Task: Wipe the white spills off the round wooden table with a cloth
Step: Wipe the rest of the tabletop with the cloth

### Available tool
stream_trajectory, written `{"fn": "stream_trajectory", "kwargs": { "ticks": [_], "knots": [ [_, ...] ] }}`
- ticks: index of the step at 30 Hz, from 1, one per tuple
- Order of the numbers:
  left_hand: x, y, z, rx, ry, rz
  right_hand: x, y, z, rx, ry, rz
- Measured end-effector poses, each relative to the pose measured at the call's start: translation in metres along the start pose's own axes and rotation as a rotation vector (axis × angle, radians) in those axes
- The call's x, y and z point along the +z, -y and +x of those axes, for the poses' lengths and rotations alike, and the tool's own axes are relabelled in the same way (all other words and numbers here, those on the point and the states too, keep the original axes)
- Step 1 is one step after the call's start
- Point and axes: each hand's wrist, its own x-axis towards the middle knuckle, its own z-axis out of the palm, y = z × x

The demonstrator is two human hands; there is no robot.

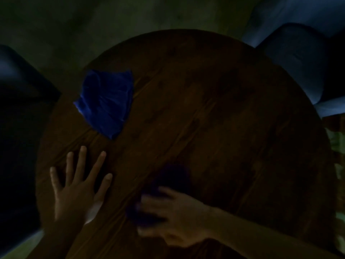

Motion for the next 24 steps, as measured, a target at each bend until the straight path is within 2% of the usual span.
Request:
{"fn": "stream_trajectory", "kwargs": {
  "ticks": [1,2,3,4,5,9,10,12,14,18,21,24],
  "knots": [
    [0.000,0.001,0.000,0.010,0.000,-0.006,0.004,-0.002,-0.005,-0.182,0.046,-0.019],
    [0.000,0.002,0.000,0.020,0.001,-0.010,0.002,-0.015,-0.013,-0.242,0.063,-0.036],
    [0.000,0.002,0.001,0.023,0.003,-0.007,-0.003,-0.035,-0.022,-0.188,0.056,-0.074],
    [0.000,0.003,0.002,0.027,0.000,0.000,-0.009,-0.059,-0.032,-0.046,0.010,-0.118],
    [0.000,0.002,0.002,0.035,-0.002,0.005,-0.015,-0.087,-0.044,0.173,-0.071,-0.139],
    [-0.001,0.008,-0.002,0.116,-0.035,-0.043,-0.056,-0.172,-0.050,1.260,-0.413,0.115],
    [-0.003,0.009,-0.003,0.147,-0.045,-0.067,-0.062,-0.180,-0.040,1.448,-0.436,0.191],
    [-0.005,0.017,-0.004,0.208,-0.067,-0.084,-0.065,-0.172,-0.006,1.648,-0.445,0.229],
    [-0.007,0.032,-0.006,0.252,-0.077,-0.043,-0.059,-0.138,0.037,1.719,-0.462,0.204],
    [-0.007,0.067,-0.011,0.221,-0.045,-0.006,-0.040,-0.046,0.119,1.681,-0.451,0.156],
    [-0.004,0.092,-0.018,0.219,-0.031,-0.039,-0.027,0.010,0.177,1.600,-0.402,0.196],
    [-0.001,0.110,-0.026,0.215,-0.016,-0.059,-0.024,0.052,0.228,1.432,-0.359,0.204]
  ]
}}
